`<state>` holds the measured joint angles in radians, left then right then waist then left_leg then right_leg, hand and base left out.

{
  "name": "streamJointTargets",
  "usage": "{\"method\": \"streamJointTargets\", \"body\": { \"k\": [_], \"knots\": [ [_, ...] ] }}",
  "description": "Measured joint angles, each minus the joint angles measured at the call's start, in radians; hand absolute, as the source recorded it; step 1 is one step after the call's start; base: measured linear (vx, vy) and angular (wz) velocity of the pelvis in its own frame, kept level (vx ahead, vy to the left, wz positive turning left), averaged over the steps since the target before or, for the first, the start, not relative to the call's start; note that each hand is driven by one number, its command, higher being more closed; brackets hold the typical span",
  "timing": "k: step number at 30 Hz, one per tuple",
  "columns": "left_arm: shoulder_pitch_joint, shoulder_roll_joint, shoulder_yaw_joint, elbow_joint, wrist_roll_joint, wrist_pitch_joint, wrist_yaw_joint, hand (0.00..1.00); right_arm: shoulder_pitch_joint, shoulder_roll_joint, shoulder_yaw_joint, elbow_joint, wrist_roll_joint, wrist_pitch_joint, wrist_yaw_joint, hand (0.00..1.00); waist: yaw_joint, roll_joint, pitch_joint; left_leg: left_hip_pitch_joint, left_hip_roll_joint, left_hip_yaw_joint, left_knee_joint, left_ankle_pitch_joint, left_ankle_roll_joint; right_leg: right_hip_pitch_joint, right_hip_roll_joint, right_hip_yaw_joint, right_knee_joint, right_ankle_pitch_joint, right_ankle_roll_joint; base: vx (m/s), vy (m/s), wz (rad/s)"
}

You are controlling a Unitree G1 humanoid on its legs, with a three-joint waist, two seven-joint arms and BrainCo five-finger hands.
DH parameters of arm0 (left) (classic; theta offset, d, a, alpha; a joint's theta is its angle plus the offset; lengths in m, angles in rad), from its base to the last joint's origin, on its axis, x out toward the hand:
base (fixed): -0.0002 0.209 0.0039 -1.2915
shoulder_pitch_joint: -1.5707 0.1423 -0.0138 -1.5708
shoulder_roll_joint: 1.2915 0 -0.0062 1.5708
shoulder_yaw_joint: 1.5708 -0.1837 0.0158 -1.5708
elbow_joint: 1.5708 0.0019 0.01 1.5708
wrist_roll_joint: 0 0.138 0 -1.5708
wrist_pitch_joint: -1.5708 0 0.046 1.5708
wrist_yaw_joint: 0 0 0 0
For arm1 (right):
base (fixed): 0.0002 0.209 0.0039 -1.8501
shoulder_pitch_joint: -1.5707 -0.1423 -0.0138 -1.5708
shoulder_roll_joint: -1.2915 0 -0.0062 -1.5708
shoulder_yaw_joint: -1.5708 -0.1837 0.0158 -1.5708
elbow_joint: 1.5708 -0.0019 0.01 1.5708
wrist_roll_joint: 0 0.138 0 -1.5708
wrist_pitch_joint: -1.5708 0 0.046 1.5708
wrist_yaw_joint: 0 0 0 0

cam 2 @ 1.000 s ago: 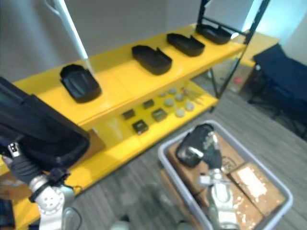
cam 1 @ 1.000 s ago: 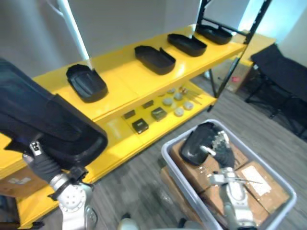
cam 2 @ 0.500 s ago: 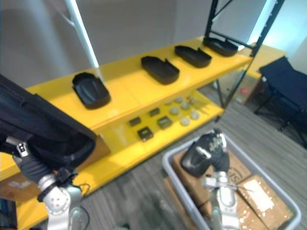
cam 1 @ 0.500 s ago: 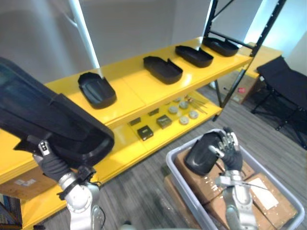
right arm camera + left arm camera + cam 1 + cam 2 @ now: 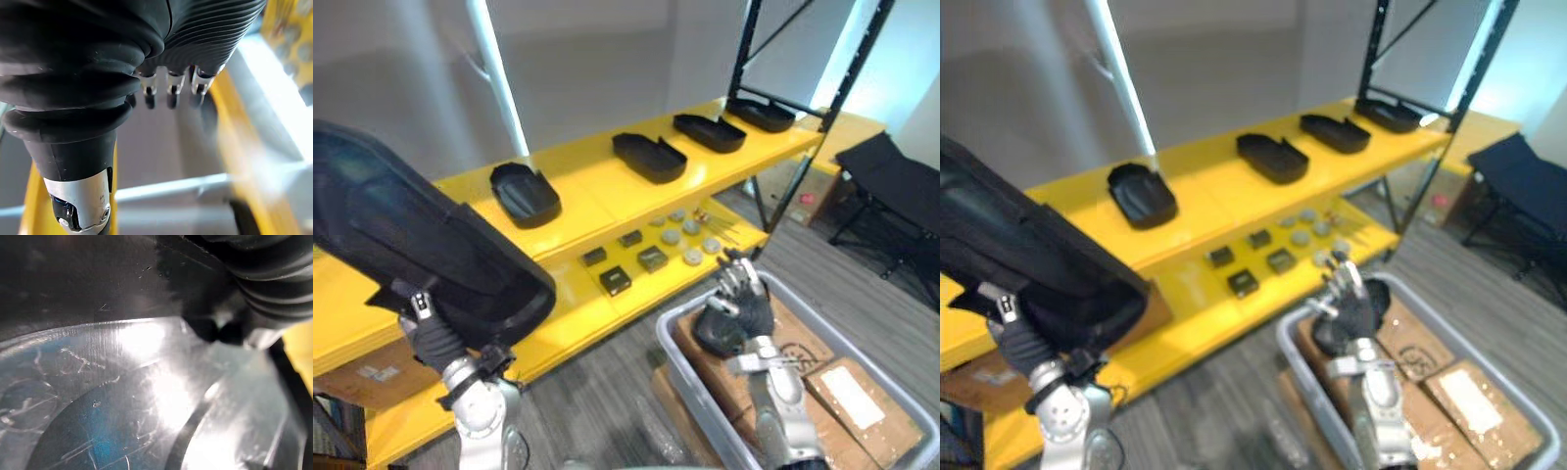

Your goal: Walk over and take plastic housings, then place them on the shelf

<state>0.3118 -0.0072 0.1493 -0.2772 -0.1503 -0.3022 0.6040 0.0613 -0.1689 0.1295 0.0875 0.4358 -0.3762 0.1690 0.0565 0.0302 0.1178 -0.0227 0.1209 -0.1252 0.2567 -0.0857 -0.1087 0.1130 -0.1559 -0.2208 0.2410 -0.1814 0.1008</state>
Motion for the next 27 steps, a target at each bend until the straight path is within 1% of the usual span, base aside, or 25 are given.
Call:
{"method": "streamJointTargets", "body": {
  "k": [1, 2, 3, 4, 5, 6, 7, 8, 9, 10, 11, 12, 13, 14, 15, 16, 18, 19, 21, 22, 23, 24, 25, 27],
  "knots": [
    [0.018, -0.002, 0.006, 0.002, -0.002, 0.007, 0.005, 1.0, 0.0, 0.001, 0.001, 0.003, 0.003, 0.003, 0.003, 0.0, 0.004, 0.004, 0.016, -0.02, -0.005, 0.006, 0.04, 0.013, 0.031, 0.023, -0.004, -0.032, 0.005, -0.017, -0.005, -0.12, -0.079, 0.87],
    [0.027, -0.003, 0.01, 0.002, -0.004, 0.011, 0.006, 1.0, 0.001, 0.001, -0.001, 0.011, 0.003, 0.006, 0.001, 0.0, 0.004, 0.01, 0.032, -0.045, -0.009, 0.038, 0.068, 0.032, 0.066, 0.04, -0.008, -0.071, 0.001, -0.022, -0.006, -0.15, -0.109, 1.37],
    [0.03, -0.007, 0.017, 0.002, -0.009, 0.013, 0.003, 1.0, 0.004, 0.002, -0.013, 0.018, 0.004, 0.011, -0.011, 0.0, 0.001, 0.009, 0.044, -0.071, -0.006, 0.119, 0.063, 0.069, 0.123, 0.062, -0.01, -0.132, -0.015, -0.023, -0.013, -0.11, -0.094, 1.68],
    [0.031, -0.015, 0.026, 0.001, -0.01, 0.013, 0.0, 1.0, 0.005, 0.003, -0.044, 0.019, 0.003, 0.011, -0.022, 0.0, -0.01, 0.012, 0.042, -0.065, 0.016, 0.252, -0.003, 0.054, 0.194, 0.064, -0.017, -0.203, -0.029, -0.012, -0.036, -0.13, -0.088, 1.65],
    [0.029, -0.019, 0.031, 0.0, -0.011, 0.013, 0.0, 1.0, 0.002, 0.003, -0.067, 0.02, 0.001, 0.009, -0.028, 0.0, -0.012, 0.021, 0.041, -0.07, 0.031, 0.307, -0.029, 0.032, 0.205, 0.06, -0.018, -0.246, -0.03, -0.008, -0.035, -0.09, -0.045, 1.69],
    [0.019, -0.021, 0.034, 0.001, -0.022, 0.014, -0.01, 1.0, -0.004, 0.004, -0.103, 0.036, 0.0, 0.005, -0.051, 0.0, -0.013, 0.012, 0.055, -0.103, 0.065, 0.405, 0.015, 0.012, 0.209, 0.056, -0.048, -0.309, -0.022, -0.004, -0.033, -0.08, -0.019, 1.26],
    [0.022, -0.021, 0.033, 0.001, -0.038, 0.014, -0.019, 1.0, -0.006, 0.004, -0.118, 0.05, 0.001, 0.004, -0.061, 0.0, -0.01, 0.014, 0.057, -0.109, 0.073, 0.452, 0.057, 0.008, 0.213, 0.056, -0.065, -0.333, -0.015, -0.003, -0.031, -0.04, 0.001, 1.28],
    [0.029, -0.024, 0.034, 0.001, -0.048, 0.015, -0.03, 1.0, -0.004, -0.005, -0.139, 0.064, 0.002, 0.003, -0.069, 0.0, -0.01, 0.017, 0.055, -0.1, 0.083, 0.509, 0.142, 0.003, 0.205, 0.06, -0.096, -0.365, -0.004, 0.004, -0.02, -0.02, 0.014, 0.88],
    [0.033, -0.025, 0.033, 0.0, -0.048, 0.015, -0.038, 1.0, 0.0, -0.01, -0.15, 0.063, 0.003, -0.004, -0.075, 0.0, -0.014, 0.024, 0.051, -0.08, 0.094, 0.527, 0.192, -0.003, 0.194, 0.064, -0.111, -0.387, 0.002, 0.008, -0.013, 0.01, 0.061, 0.81],
    [0.033, -0.025, 0.03, -0.003, -0.048, 0.015, -0.046, 1.0, 0.005, -0.014, -0.153, 0.061, 0.003, -0.014, -0.082, 0.0, -0.016, 0.037, 0.043, -0.056, 0.099, 0.526, 0.207, 0.001, 0.184, 0.066, -0.117, -0.401, 0.007, 0.011, -0.008, 0.05, 0.141, 0.85],
    [0.019, -0.022, 0.022, -0.005, -0.048, 0.016, -0.075, 1.0, 0.007, -0.011, -0.166, 0.054, 0.004, -0.023, -0.087, 0.0, -0.024, 0.049, 0.032, -0.029, 0.065, 0.519, 0.096, -0.007, 0.127, 0.061, -0.11, -0.411, 0.006, 0.019, 0.005, 0.05, 0.128, 0.81],
    [0.011, -0.017, 0.019, -0.005, -0.048, 0.016, -0.086, 1.0, 0.007, 0.003, -0.169, 0.051, 0.005, -0.025, -0.088, 0.0, -0.032, 0.049, 0.026, -0.008, 0.047, 0.508, 0.031, 0.005, 0.102, 0.059, -0.112, -0.408, -0.006, 0.024, 0.007, 0.06, 0.195, 0.92],
    [0.003, -0.004, 0.002, -0.004, -0.05, 0.016, -0.105, 1.0, 0.009, 0.031, -0.165, 0.051, 0.003, -0.038, -0.09, 0.0, -0.04, 0.028, 0.025, 0.052, 0.0, 0.49, -0.16, 0.064, 0.026, 0.059, -0.109, -0.41, -0.038, 0.044, 0.013, 0.03, 0.163, 0.57],
    [0.003, 0.001, -0.005, -0.001, -0.05, 0.016, -0.116, 1.0, 0.009, 0.057, -0.164, 0.051, 0.0, -0.039, -0.093, 0.0, -0.037, 0.009, 0.029, 0.077, -0.022, 0.49, -0.234, 0.106, 0.035, 0.06, -0.113, -0.407, -0.055, 0.056, 0.011, 0.02, 0.18, 0.4],
    [0.006, 0.001, -0.008, 0.0, -0.05, 0.016, -0.121, 1.0, 0.008, 0.071, -0.165, 0.051, -0.001, -0.041, -0.099, 0.0, -0.037, 0.001, 0.027, 0.089, -0.03, 0.49, -0.268, 0.123, 0.035, 0.061, -0.111, -0.404, -0.064, 0.062, 0.011, -0.01, 0.101, 0.15],
    [0.007, 0.001, -0.013, 0.008, -0.049, 0.017, -0.129, 1.0, 0.009, 0.088, -0.167, 0.051, -0.006, -0.041, -0.108, 0.0, -0.036, -0.015, 0.025, 0.105, -0.044, 0.489, -0.305, 0.14, 0.039, 0.066, -0.113, -0.401, -0.077, 0.074, 0.023, -0.01, 0.06, 0.06],
    [0.006, 0.001, -0.015, 0.01, -0.048, 0.02, -0.148, 1.0, 0.01, 0.092, -0.167, 0.051, -0.019, -0.043, -0.12, 0.0, -0.036, -0.025, 0.021, 0.114, -0.056, 0.489, -0.319, 0.145, 0.044, 0.069, -0.117, -0.381, -0.084, 0.084, 0.026, -0.01, 0.08, 0.0],
    [0.002, 0.002, -0.015, 0.01, -0.045, 0.02, -0.172, 1.0, 0.014, 0.092, -0.168, 0.051, -0.018, -0.048, -0.124, 0.0, -0.04, -0.027, 0.02, 0.114, -0.064, 0.488, -0.322, 0.146, 0.047, 0.068, -0.122, -0.369, -0.085, 0.092, 0.029, -0.02, 0.074, 0.0],
    [0.001, 0.006, -0.017, 0.01, -0.034, 0.02, -0.195, 1.0, 0.025, 0.093, -0.167, 0.05, -0.018, -0.053, -0.125, 0.0, -0.045, -0.023, 0.02, 0.116, -0.07, 0.488, -0.331, 0.149, 0.051, 0.063, -0.12, -0.344, -0.089, 0.103, 0.026, -0.03, 0.064, 0.04],
    [-0.009, 0.026, -0.027, 0.016, -0.028, 0.02, -0.208, 1.0, 0.052, 0.093, -0.17, 0.044, -0.019, -0.053, -0.128, 0.0, -0.051, -0.018, 0.022, 0.108, -0.072, 0.468, -0.335, 0.15, 0.053, 0.06, -0.112, -0.287, -0.089, 0.109, 0.018, -0.04, 0.059, 0.18],
    [-0.013, 0.032, -0.031, 0.02, -0.028, 0.02, -0.213, 1.0, 0.06, 0.093, -0.172, 0.04, -0.019, -0.053, -0.129, 0.0, -0.055, -0.016, 0.023, 0.106, -0.071, 0.46, -0.336, 0.15, 0.055, 0.06, -0.109, -0.267, -0.089, 0.111, 0.014, -0.03, 0.066, 0.57],
    [-0.034, 0.054, -0.045, 0.036, -0.027, 0.02, -0.23, 1.0, 0.094, 0.093, -0.18, 0.032, -0.026, -0.053, -0.136, 0.0, -0.074, -0.011, 0.026, 0.091, -0.071, 0.426, -0.336, 0.153, 0.064, 0.058, -0.099, -0.191, -0.082, 0.119, 0.003, -0.01, 0.057, 0.69],
    [-0.054, 0.065, -0.05, 0.047, -0.028, 0.02, -0.249, 1.0, 0.118, 0.096, -0.19, 0.029, -0.029, -0.052, -0.148, 0.0, -0.078, -0.007, 0.03, 0.082, -0.071, 0.401, -0.338, 0.157, 0.065, 0.049, -0.096, -0.143, -0.064, 0.119, 0.003, -0.02, 0.065, 0.65],
    [-0.059, 0.067, -0.047, 0.049, -0.027, 0.02, -0.257, 1.0, 0.133, 0.096, -0.196, 0.024, -0.029, -0.05, -0.144, 0.0, -0.075, 0.0, 0.034, 0.077, -0.067, 0.4, -0.337, 0.163, 0.066, 0.039, -0.092, -0.127, -0.059, 0.117, 0.001, -0.02, 0.021, 0.1]
  ]
}}
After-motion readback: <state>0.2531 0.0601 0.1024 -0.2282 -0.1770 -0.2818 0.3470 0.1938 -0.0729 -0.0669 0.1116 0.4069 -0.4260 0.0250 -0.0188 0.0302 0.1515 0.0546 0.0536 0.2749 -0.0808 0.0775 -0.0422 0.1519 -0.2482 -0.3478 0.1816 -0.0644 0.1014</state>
